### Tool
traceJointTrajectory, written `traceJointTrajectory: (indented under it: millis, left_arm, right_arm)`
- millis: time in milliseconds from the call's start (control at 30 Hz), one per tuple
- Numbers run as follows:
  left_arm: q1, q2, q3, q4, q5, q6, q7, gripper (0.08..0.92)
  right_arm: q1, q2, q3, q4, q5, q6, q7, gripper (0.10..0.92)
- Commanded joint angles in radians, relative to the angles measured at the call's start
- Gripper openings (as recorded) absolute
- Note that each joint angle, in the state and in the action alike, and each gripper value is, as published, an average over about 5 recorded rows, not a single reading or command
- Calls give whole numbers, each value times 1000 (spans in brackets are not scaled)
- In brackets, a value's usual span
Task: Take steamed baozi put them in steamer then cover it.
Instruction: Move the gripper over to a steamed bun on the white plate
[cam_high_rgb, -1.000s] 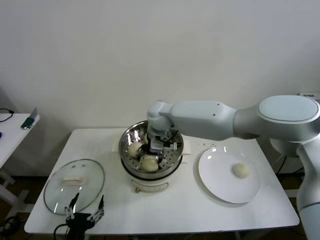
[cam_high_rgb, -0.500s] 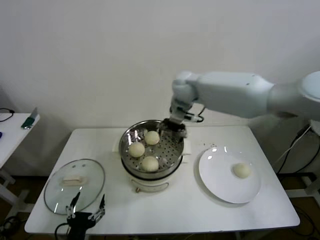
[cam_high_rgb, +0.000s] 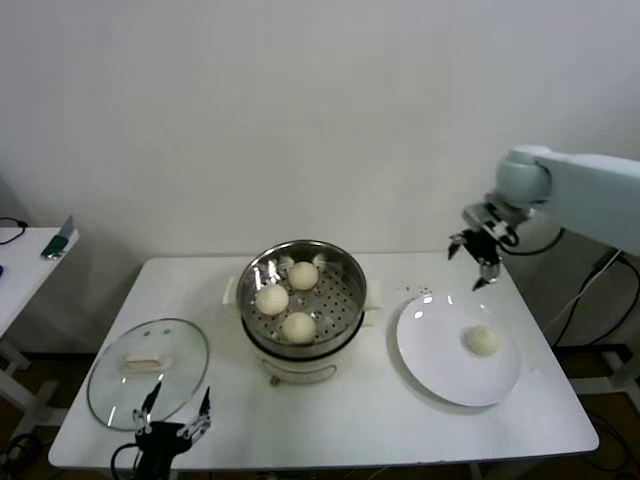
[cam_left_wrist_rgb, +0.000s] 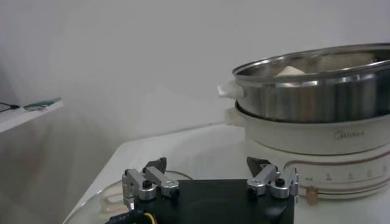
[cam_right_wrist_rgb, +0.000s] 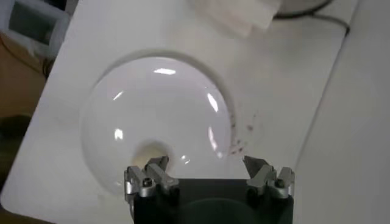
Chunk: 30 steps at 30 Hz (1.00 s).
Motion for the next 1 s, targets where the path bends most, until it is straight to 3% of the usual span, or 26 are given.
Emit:
traceJointTrajectory:
  millis: [33, 400, 867, 1000]
  left_arm:
    - [0, -1, -1, 3, 0, 0, 0, 823]
    - [3, -5, -1, 14, 3, -3, -1, 823]
    - [4, -2, 0, 25, 5, -5, -3, 823]
    - [2, -1, 1, 24, 5, -5, -3, 823]
  right_arm:
    - [-263, -181, 153, -26, -67, -199, 37, 823]
    - [-539, -129, 390, -132, -174, -203, 67, 823]
    - [-627, -49, 477, -202, -222, -184, 107, 819]
    - [-627, -51, 479, -195, -234, -185, 116, 764]
